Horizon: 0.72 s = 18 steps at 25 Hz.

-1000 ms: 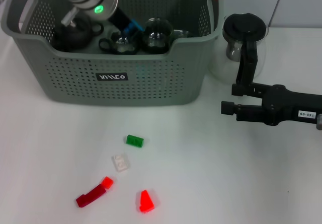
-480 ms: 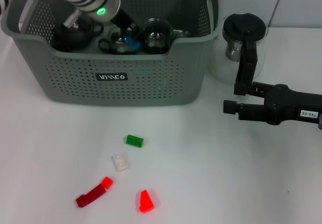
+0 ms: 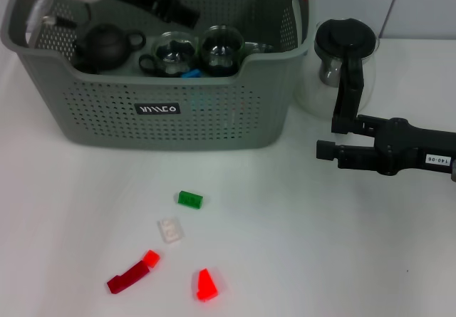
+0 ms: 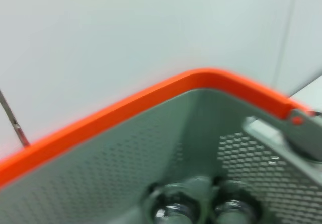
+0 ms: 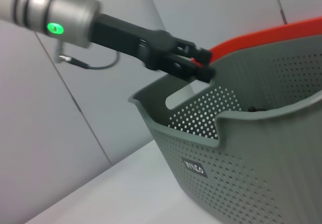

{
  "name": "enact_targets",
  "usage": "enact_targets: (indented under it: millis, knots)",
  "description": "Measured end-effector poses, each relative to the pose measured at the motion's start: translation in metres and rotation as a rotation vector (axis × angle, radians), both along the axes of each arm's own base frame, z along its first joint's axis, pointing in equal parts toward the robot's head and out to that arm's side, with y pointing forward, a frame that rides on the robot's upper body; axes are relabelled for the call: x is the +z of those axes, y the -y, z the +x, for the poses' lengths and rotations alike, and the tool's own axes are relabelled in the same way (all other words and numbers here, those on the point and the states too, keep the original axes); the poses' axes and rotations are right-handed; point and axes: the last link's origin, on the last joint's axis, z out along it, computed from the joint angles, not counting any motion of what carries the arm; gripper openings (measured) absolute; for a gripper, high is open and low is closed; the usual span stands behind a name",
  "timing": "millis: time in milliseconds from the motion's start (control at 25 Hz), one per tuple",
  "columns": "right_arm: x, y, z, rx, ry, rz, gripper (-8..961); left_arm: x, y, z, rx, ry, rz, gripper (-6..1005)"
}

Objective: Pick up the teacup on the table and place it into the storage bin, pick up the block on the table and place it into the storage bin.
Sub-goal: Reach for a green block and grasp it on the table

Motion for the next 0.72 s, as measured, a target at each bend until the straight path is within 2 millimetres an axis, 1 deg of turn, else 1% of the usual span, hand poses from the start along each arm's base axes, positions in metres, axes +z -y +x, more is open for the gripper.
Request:
enact_targets:
  millis: [40, 200, 240, 280, 320, 360, 440, 560, 720]
  knots:
    - [0.000, 0.000, 0.000, 0.000, 0.000, 0.000, 885, 0.004, 0.008, -0.003, -0.003, 0.039, -0.007, 839]
    - [0.000, 0.000, -0.001, 0.002, 0.000, -0.001, 884, 0.014, 0.037, -0.015, -0.014, 0.186, -0.059, 855]
    - [0.000, -0.001, -0.001, 0.003, 0.000, -0.001, 884, 0.014, 0.037, -0.015, -0.014, 0.186, -0.059, 859]
    - [0.000, -0.001, -0.001, 0.004, 0.000, -0.001, 884, 0.015, 0.042, -0.018, -0.024, 0.214, -0.076, 863]
    - [0.000, -0.001, -0.002, 0.004, 0.000, -0.001, 884, 0.016, 0.055, -0.027, -0.047, 0.266, -0.105, 863]
    - [0.001, -0.001, -0.002, 0.004, 0.000, -0.001, 884, 0.016, 0.057, -0.028, -0.053, 0.275, -0.110, 863]
    - [0.001, -0.002, -0.001, 0.004, 0.001, 0.000, 884, 0.014, 0.068, -0.034, -0.085, 0.311, -0.144, 863]
    - [0.001, -0.001, -0.001, 0.002, 0.001, -0.001, 884, 0.010, 0.083, -0.044, -0.099, 0.321, -0.222, 863]
    - [0.001, -0.002, -0.001, 0.000, 0.000, -0.003, 885, 0.002, 0.100, -0.053, -0.072, 0.268, -0.355, 862]
